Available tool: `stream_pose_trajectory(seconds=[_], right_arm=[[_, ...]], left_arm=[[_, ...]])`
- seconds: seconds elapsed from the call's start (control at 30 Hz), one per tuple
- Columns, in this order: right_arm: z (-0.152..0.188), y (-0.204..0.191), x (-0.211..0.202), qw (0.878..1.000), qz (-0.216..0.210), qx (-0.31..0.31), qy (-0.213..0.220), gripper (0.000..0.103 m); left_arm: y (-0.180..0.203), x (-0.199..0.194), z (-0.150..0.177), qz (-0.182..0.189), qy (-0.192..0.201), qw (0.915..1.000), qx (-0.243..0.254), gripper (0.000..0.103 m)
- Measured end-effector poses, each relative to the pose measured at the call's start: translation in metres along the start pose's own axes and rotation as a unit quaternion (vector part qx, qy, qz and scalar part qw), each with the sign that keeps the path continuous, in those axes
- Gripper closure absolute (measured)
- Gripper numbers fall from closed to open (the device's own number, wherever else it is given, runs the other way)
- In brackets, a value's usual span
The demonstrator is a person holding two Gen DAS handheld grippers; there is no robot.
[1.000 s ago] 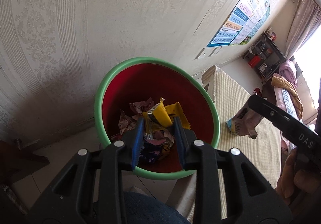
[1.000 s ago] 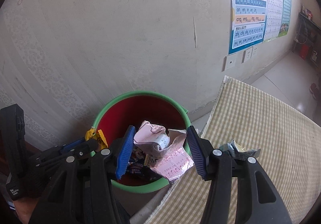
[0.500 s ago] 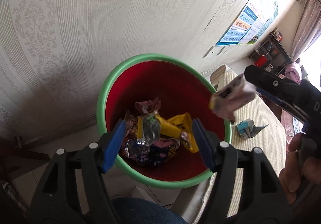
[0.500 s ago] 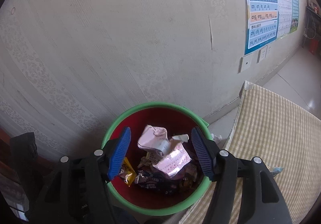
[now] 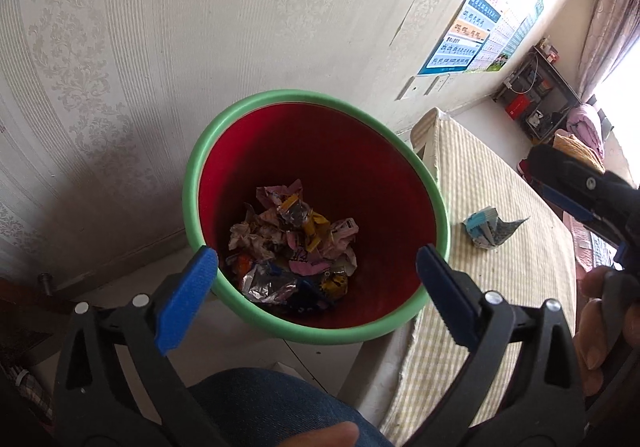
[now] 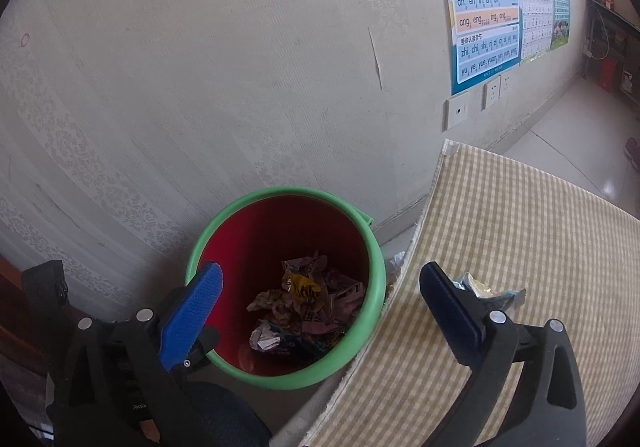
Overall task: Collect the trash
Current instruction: 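Move both tools back over the table toward the last wrappers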
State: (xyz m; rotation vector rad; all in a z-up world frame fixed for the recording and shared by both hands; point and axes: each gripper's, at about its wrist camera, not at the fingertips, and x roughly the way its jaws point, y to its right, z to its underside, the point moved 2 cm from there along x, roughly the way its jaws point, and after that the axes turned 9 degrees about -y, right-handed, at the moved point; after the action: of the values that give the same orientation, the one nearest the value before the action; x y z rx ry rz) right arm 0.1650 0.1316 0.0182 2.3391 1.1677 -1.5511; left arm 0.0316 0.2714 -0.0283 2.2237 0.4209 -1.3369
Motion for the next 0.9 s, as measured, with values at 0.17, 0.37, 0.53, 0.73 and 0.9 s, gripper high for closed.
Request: stream_pose_trajectory(seconds=[0.17, 0.37, 0.53, 0.73, 0.9], right_arm=[[0.025, 0.022, -0.022, 1.0, 0.017, 0.019, -0.002, 0.007], [0.057, 0.051, -0.051, 0.998, 0.033, 0.05, -0.003, 0.007], [0.087, 0.073, -0.071, 0.997, 0.049, 0.063, -0.002, 0.007], [0.125, 0.107, -0.089, 0.993, 0.076, 0.086, -0.008, 0.007], [0.154, 0.139, -0.1, 0.988, 0.106, 0.107, -0.019, 0.007]], left_arm=[[0.017, -0.007, 0.008, 0.009, 0.001, 0.9999, 0.011, 0.006], [0.049, -0.013, 0.019, 0.02, 0.0, 0.999, 0.04, 0.006], [0.075, -0.015, 0.028, 0.028, -0.003, 0.9976, 0.064, 0.006], [0.1, -0.013, 0.038, 0.029, -0.009, 0.9959, 0.086, 0.006], [0.113, -0.011, 0.045, 0.031, -0.015, 0.9944, 0.1, 0.006]])
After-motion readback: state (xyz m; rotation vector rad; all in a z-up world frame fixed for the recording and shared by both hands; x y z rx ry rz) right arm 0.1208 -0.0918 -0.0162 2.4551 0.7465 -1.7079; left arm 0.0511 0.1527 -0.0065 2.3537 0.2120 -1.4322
